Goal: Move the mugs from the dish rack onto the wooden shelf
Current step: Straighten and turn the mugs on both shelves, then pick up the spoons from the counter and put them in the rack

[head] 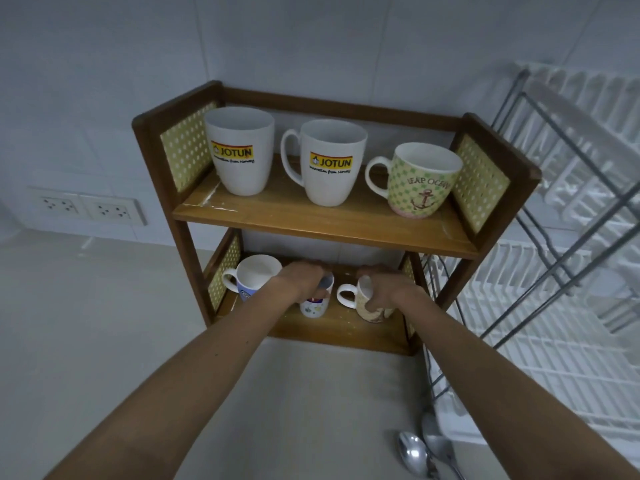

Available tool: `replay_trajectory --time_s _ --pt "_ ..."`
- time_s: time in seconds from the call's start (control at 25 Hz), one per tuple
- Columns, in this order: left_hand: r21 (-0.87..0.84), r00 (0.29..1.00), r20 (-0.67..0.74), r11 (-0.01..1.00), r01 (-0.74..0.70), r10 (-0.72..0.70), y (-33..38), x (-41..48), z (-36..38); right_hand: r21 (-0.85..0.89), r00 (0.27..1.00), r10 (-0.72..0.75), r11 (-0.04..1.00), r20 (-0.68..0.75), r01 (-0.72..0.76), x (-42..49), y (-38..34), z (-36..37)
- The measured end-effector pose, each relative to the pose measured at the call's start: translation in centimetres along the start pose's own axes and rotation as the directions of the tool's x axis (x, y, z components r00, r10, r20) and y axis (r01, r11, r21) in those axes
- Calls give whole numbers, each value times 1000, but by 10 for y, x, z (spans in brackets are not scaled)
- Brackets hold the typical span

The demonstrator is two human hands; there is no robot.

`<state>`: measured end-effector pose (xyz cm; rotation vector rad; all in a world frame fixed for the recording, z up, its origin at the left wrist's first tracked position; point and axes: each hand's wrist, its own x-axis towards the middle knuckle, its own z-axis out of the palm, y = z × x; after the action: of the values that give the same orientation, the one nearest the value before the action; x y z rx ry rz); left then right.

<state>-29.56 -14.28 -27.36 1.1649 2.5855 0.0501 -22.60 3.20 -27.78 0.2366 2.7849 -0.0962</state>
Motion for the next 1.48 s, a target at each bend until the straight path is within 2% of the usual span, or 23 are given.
replay_trajectory --time_s 0.12,0.2,0.28,0.32,0.4,0.48,0.56,0.68,0.76,0.88,1.08,1.2,1.32,1.4,1.48 --pt "28 1000 2 999 28 -28 2 -5 1 6 999 29 1000 16 -29 -8 -6 3" --pt "14 989 -141 999 41 -39 13 -22 12 122 990 52 992 -129 -36 -30 -17 12" --pt "-206 929 -364 978 -15 -62 34 -58 42 360 919 63 929 -388 89 -71 -29 36" --pt "-350 893 -437 935 -58 -108 47 -82 64 449 868 74 875 -491 180 -98 -33 52" --pt "-559 867 -450 825 -87 -214 75 -130 108 531 818 98 803 -566 271 -154 -28 87" --pt "-654 891 -372 755 -52 -260 111 -166 146 584 866 68 763 -496 275 -204 -4 119" --pt "-689 915 -332 722 -68 -231 149 -184 166 565 917 53 801 -395 197 -233 25 136" --pt "-628 958 -278 768 -128 -68 207 -184 178 576 933 225 817 -281 -24 -252 66 156" --pt "-516 979 -202 851 -101 -7 231 -176 185 584 928 311 800 -206 -138 -257 81 171" --pt "-328 983 -175 945 -13 -48 258 -165 192 552 944 306 812 -128 -188 -260 87 186" --pt "-172 947 -217 965 200 -235 270 -161 201 490 972 192 865 -134 -103 -254 87 192" --pt "-265 879 -198 887 379 -434 267 -167 202 533 984 167 839 -55 -112 -249 89 188" --pt "-468 774 -102 716 517 -626 265 -177 196 573 997 74 816 26 -76 -250 96 175" --pt "-544 738 23 611 575 -675 264 -186 189 609 999 -21 793 36 -5 -257 105 159" --pt "-691 771 132 500 522 -623 263 -193 174 657 998 -57 753 21 29 -267 122 138"
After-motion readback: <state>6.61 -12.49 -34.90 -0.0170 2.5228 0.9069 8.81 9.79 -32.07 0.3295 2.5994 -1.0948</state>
